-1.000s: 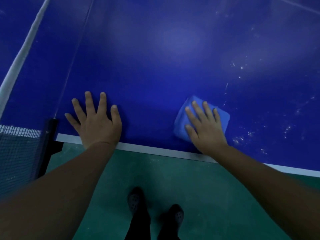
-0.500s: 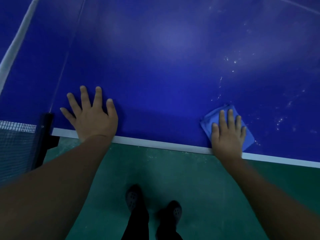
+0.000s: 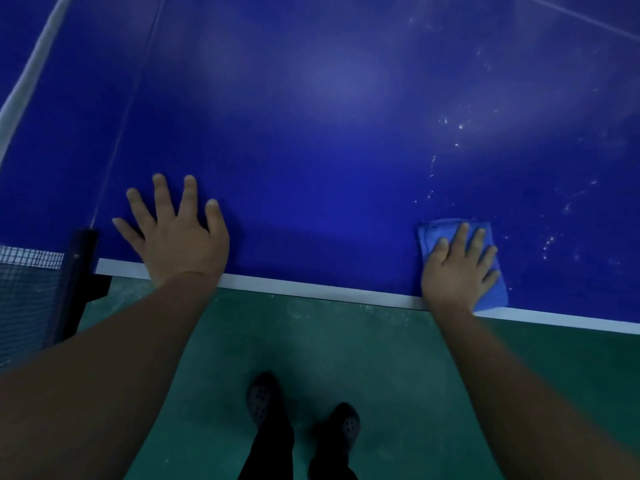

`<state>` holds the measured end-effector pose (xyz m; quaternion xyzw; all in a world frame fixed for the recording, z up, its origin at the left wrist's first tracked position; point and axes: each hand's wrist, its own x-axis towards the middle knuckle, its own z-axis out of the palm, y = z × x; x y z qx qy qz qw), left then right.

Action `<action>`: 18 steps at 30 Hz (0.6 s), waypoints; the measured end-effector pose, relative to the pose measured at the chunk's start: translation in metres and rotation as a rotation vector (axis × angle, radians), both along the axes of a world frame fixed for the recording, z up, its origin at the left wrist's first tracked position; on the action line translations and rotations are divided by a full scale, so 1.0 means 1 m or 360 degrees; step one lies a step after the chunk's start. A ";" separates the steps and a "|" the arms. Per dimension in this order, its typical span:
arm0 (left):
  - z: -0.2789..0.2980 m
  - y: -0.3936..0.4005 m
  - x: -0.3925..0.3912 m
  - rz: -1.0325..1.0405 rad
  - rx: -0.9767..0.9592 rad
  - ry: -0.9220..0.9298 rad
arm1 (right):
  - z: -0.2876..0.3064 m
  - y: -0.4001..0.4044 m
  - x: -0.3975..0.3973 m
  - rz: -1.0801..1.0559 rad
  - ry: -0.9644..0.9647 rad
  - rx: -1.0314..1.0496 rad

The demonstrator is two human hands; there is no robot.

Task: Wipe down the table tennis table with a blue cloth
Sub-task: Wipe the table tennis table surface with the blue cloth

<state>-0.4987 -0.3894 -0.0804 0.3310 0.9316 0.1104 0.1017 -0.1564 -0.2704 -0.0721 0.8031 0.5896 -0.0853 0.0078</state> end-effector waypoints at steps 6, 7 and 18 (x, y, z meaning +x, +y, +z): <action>0.000 -0.001 -0.001 -0.0017 0.0001 0.0002 | -0.010 -0.041 -0.089 0.1112 -0.0021 0.0038; -0.001 -0.001 -0.001 -0.0018 -0.0008 0.0005 | -0.012 -0.038 -0.087 0.1397 -0.0032 0.0019; -0.001 0.002 -0.002 0.0007 -0.0040 -0.0007 | -0.001 0.109 -0.070 0.0683 -0.0024 0.0045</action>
